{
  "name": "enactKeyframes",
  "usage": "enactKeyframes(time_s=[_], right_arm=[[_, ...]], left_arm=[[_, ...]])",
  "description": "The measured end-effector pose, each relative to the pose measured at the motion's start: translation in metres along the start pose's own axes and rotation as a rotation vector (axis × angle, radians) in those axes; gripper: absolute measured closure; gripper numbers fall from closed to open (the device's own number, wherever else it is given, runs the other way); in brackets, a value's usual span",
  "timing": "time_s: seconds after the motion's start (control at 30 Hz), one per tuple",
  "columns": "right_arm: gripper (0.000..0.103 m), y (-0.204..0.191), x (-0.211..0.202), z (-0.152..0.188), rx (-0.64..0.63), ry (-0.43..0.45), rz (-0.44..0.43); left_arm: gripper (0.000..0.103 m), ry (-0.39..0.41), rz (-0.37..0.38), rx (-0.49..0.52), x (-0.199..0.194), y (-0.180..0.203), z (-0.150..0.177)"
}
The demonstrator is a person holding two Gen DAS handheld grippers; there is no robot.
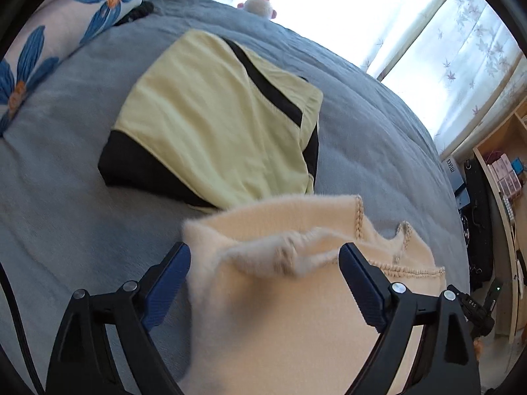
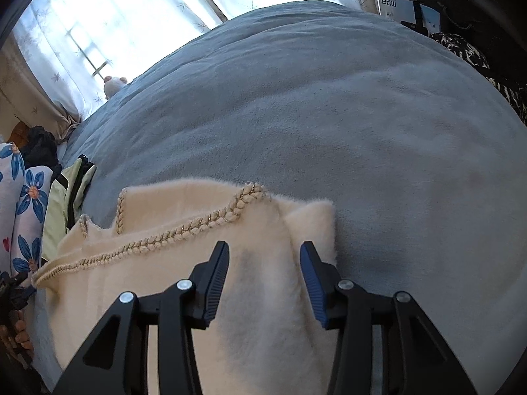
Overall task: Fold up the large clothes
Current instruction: 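Lift the hem with both tools and fold it toward the collar, then lay the hem down over the collar and open both tools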
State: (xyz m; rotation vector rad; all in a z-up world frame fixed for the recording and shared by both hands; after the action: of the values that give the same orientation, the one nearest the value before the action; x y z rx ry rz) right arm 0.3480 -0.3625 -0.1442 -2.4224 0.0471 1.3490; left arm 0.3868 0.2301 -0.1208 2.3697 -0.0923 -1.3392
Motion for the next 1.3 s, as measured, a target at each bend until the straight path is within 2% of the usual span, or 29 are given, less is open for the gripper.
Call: enactKeyframes(time_s=[0.17,0.43,0.47,0.5,0.57,0.63,0.67,0.7,0.77,0.8,0.93,1.13,1.2,1.3], right_arm=[[0.058,-0.005,0.014,0.000,-0.009,-0.028,0.018],[0.055,-0.006,0.029,-0.006,-0.033,-0.046,0.030],[0.055,-0.007,0.031,-0.008,-0.039,-0.045,0.033],[0.055,-0.008,0.032,-0.009,-0.044,-0.043,0.034],[0.055,-0.009,0.034,-0.010,-0.053,-0.033,0.036],[0.055,-0.013,0.036,-0.008,-0.077,-0.021,0.048],[0.058,-0.016,0.036,-0.006,-0.101,-0.012,0.066],[0.063,-0.019,0.036,-0.005,-0.126,-0.002,0.080],[0.089,-0.025,0.034,-0.001,-0.168,0.017,0.137],[0.093,-0.027,0.030,0.001,-0.177,0.031,0.150],[0.095,-0.031,0.004,-0.001,-0.159,0.125,0.162],[0.096,-0.039,-0.040,-0.023,-0.114,0.268,0.147],[0.096,-0.044,-0.043,-0.032,-0.106,0.291,0.151],[0.096,-0.047,-0.033,-0.045,-0.081,0.290,0.156]], left_arm=[[0.013,-0.029,-0.074,0.112,0.012,0.005,0.001],[0.015,-0.073,-0.164,0.294,0.061,0.024,0.017],[0.020,-0.072,-0.171,0.311,0.066,0.027,0.018],[0.030,-0.071,-0.178,0.327,0.071,0.030,0.019],[0.036,-0.066,-0.201,0.353,0.079,0.033,0.020],[0.062,-0.043,-0.198,0.381,0.080,0.038,0.021],[0.080,-0.033,-0.212,0.396,0.080,0.040,0.022],[0.093,-0.016,-0.248,0.408,0.079,0.041,0.023],[0.096,0.005,-0.282,0.421,0.077,0.042,0.025],[0.096,0.016,-0.286,0.414,0.073,0.041,0.025],[0.097,0.083,-0.289,0.359,0.048,0.042,0.018],[0.097,0.197,-0.289,0.301,0.008,0.053,-0.004],[0.097,0.224,-0.291,0.286,0.004,0.056,-0.013],[0.097,0.216,-0.304,0.263,0.014,0.058,-0.025]])
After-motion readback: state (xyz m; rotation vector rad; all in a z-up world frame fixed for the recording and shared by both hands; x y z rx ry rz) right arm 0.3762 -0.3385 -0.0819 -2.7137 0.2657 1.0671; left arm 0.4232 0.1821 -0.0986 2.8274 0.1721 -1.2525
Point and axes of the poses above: each gripper's, at about its wrist camera, not at the fingertips, and x roughly the way its jaws point, y to its right, z to its underside, the point moved 2 cm from there along x, roughly the way its jaws point, and after that the axes turned 2 degrees about -z, right-handed, at the moved point
